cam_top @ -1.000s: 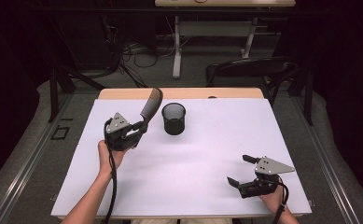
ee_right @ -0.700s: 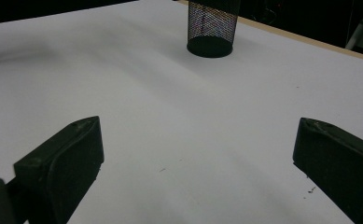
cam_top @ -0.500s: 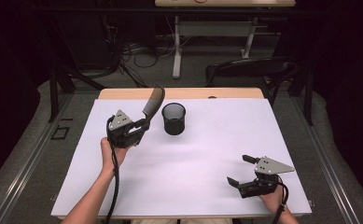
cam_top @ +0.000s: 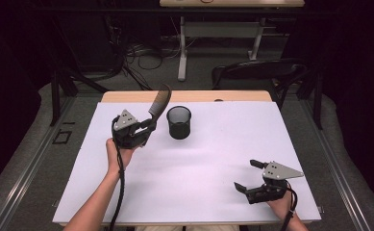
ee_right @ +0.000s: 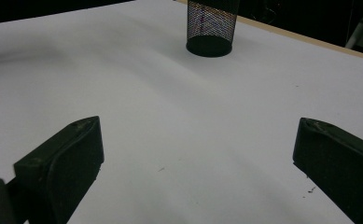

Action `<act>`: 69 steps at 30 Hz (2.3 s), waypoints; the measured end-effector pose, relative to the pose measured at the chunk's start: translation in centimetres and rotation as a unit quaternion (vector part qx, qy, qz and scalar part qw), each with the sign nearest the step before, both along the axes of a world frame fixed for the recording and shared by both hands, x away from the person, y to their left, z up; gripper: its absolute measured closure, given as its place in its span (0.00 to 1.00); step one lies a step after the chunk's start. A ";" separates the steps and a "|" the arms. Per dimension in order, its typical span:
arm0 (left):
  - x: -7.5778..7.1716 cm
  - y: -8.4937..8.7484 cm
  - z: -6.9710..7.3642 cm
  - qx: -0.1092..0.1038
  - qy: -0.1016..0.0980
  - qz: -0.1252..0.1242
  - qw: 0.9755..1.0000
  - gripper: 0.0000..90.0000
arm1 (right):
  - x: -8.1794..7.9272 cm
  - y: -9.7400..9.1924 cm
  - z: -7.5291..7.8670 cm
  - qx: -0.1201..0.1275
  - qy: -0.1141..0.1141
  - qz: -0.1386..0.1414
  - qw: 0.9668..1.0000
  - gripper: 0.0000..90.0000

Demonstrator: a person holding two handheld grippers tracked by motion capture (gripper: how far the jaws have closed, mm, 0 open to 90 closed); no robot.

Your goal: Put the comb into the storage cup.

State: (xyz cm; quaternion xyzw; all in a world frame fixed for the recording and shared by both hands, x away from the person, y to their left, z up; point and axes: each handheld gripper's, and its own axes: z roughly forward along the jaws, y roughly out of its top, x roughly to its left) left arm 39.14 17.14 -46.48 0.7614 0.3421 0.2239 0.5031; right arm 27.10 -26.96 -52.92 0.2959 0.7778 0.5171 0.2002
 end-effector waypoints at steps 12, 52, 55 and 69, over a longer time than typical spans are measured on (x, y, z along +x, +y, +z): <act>0.4 -0.3 0.5 -0.004 -0.003 0.002 1.000 0.80 | 0.0 0.0 0.0 0.000 -0.002 0.000 1.000 0.02; 1.9 -1.8 1.3 -0.019 -0.011 0.003 1.000 0.80 | 0.0 -0.1 0.0 0.002 -0.001 -0.001 1.000 0.02; 1.9 -1.8 1.5 -0.021 -0.012 0.003 1.000 0.80 | 0.0 -0.1 0.0 0.002 0.000 -0.001 1.000 0.02; 2.6 -2.2 1.7 -0.030 -0.016 0.007 0.999 0.80 | 0.0 -0.1 0.0 0.002 0.000 -0.001 1.000 0.02</act>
